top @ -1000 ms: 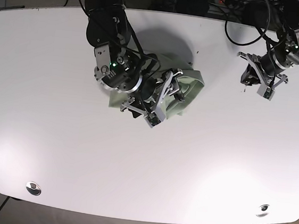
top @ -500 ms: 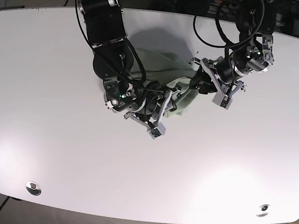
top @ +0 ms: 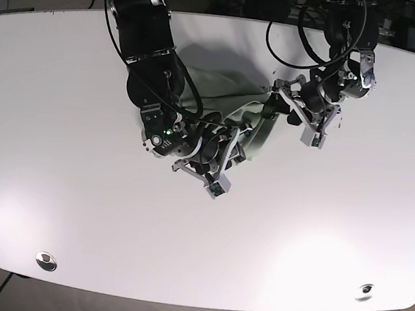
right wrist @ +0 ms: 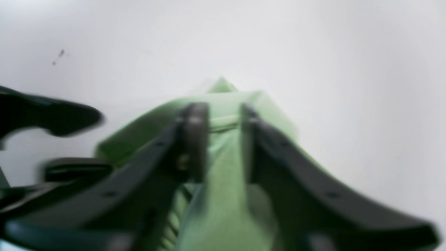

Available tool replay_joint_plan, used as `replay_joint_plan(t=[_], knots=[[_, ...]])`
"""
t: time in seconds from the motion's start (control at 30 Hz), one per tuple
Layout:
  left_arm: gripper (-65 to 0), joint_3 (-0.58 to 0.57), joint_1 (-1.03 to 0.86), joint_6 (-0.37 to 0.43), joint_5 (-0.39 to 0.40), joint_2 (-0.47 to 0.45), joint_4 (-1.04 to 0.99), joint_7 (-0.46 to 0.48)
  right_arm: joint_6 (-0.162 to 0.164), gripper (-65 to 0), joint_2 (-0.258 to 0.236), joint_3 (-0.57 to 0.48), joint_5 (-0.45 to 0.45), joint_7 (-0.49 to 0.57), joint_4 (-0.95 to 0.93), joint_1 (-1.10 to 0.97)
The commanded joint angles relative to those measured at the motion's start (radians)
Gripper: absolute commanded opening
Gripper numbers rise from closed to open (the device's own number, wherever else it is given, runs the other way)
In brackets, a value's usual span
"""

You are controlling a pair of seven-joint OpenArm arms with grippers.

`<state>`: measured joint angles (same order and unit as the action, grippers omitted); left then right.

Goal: Fold the T-shirt properly
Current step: 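Press and flip the green bundle with both grippers to square it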

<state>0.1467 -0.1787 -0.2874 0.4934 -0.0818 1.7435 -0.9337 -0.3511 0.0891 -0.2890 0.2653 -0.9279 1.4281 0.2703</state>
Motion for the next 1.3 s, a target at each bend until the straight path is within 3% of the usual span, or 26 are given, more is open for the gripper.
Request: replay_joint_plan(t=[0.03,0.17,0.23,0.27,0.33,0.47,0.53,0.7,0.73,0.9,1.13,1.2,1.3], knots=[[-30.0,-0.034,0.017,-0.005,0.018,-0.009,-0.003,0.018,-0.004,-34.9,0.010,0.001,0.005,0.016,0.056,0.011],[-43.2,-0.066,0.018,-0.005,0.015,-0.009,-0.006,0.020,0.010,-25.7,-0.013,0.001,0.002,0.016,0.075,0.013],[-51.9,-0.068,0.018,-0.005,0.018,-0.008,-0.006,0.020,0.076,-20.3,-0.025,0.001,0.001,0.022,0.043,0.019],[-54.6,-0.068,0.018,-0.005,0.018,-0.008,-0.004,0.020,0.083,-19.2,-0.027,0.001,0.004,0.022,0.023,0.028],[-59.0,-0.066,0.018,-0.005,0.018,-0.008,0.002,0.020,0.085,-18.2,-0.035,0.001,0.009,0.022,-0.022,0.034],[-61.7,-0.065,0.015,-0.005,0.020,-0.006,0.013,0.020,0.083,-18.5,-0.033,0.001,0.010,0.022,-0.039,0.027],[-62.9,-0.065,0.011,-0.005,0.020,-0.005,0.063,0.020,0.083,-25.4,-0.030,0.001,0.010,0.025,-0.029,0.008],[-63.3,-0.065,-0.022,-0.005,0.021,-0.003,0.187,0.020,0.083,-62.1,-0.027,0.001,0.012,0.042,0.012,-0.007],[-63.3,-0.065,-0.034,-0.005,0.021,-0.003,0.204,0.020,0.083,-63.1,-0.027,0.001,0.012,0.042,0.024,-0.007],[-63.3,-0.057,-0.081,-0.005,0.021,-0.005,0.250,0.020,0.083,-61.0,-0.027,0.001,0.012,0.042,0.083,-0.009],[-62.8,0.087,-0.137,-0.005,0.020,-0.009,0.238,0.020,0.083,-60.4,-0.027,-0.002,0.012,0.042,0.081,-0.009],[-60.7,0.092,-0.137,-0.005,0.017,-0.011,0.232,0.015,0.083,-48.4,-0.025,-0.003,0.012,0.042,0.083,-0.009],[-43.6,0.095,-0.135,-0.005,0.018,-0.037,0.232,0.015,0.083,-29.5,-0.024,0.000,0.013,0.042,0.159,-0.047]])
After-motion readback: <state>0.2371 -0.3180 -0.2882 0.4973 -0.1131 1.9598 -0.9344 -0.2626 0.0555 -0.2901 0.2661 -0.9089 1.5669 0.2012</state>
